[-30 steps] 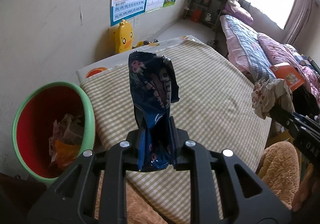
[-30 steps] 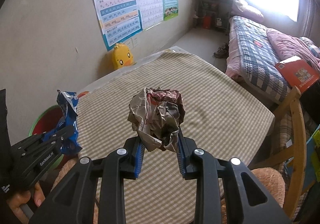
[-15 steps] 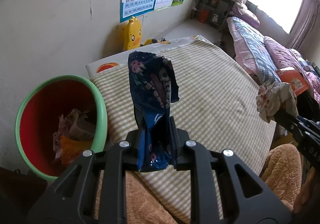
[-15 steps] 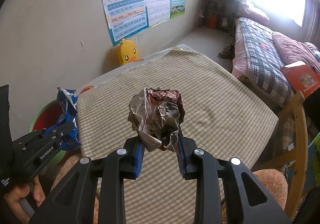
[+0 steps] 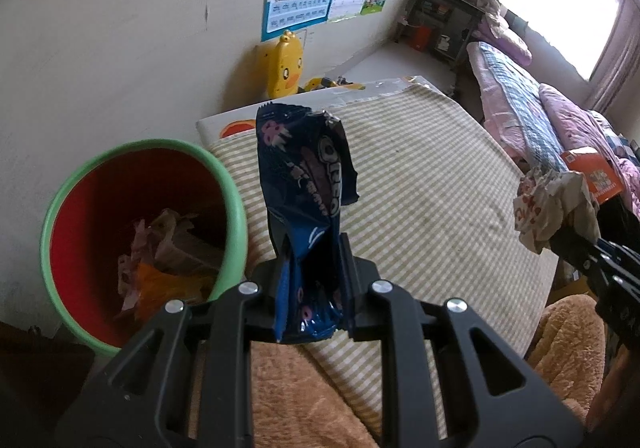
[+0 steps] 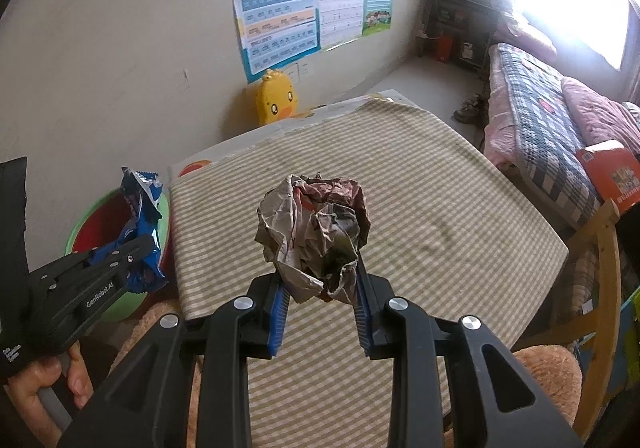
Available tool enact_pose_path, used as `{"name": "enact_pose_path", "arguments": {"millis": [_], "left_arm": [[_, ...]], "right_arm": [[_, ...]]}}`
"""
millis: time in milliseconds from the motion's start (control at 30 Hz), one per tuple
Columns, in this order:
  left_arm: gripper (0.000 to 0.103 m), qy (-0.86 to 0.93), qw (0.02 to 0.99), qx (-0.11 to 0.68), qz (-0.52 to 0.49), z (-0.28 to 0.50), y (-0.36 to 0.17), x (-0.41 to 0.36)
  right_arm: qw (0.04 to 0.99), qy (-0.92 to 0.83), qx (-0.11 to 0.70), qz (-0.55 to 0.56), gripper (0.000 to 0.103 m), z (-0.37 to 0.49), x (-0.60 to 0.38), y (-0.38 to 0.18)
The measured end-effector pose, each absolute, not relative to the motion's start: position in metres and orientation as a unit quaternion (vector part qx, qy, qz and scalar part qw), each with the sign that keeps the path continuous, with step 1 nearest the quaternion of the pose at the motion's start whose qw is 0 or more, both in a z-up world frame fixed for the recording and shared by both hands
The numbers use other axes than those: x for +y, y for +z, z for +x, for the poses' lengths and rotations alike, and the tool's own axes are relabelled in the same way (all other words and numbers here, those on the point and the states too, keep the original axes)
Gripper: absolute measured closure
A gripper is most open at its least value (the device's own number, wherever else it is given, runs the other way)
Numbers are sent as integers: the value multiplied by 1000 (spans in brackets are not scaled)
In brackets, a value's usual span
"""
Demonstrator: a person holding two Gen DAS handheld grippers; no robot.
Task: Collect trash
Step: 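Lift the blue wrapper and brown paper and carry them toward the red bucket, then open the left gripper to drop the blue wrapper into the red bucket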
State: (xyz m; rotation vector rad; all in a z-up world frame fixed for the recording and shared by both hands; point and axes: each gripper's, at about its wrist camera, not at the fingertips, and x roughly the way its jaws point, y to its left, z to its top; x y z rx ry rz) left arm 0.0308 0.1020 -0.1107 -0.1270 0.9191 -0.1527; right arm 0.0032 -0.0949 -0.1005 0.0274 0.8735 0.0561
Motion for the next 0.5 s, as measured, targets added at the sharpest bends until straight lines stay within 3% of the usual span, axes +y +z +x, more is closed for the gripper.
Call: {"name": "enact_pose_path", "arguments": {"millis": [500], "left_arm": [[84, 22, 890, 450, -74, 26, -128, 183]], "right_arm": [[897, 85, 432, -27, 77, 19, -34, -106]]}}
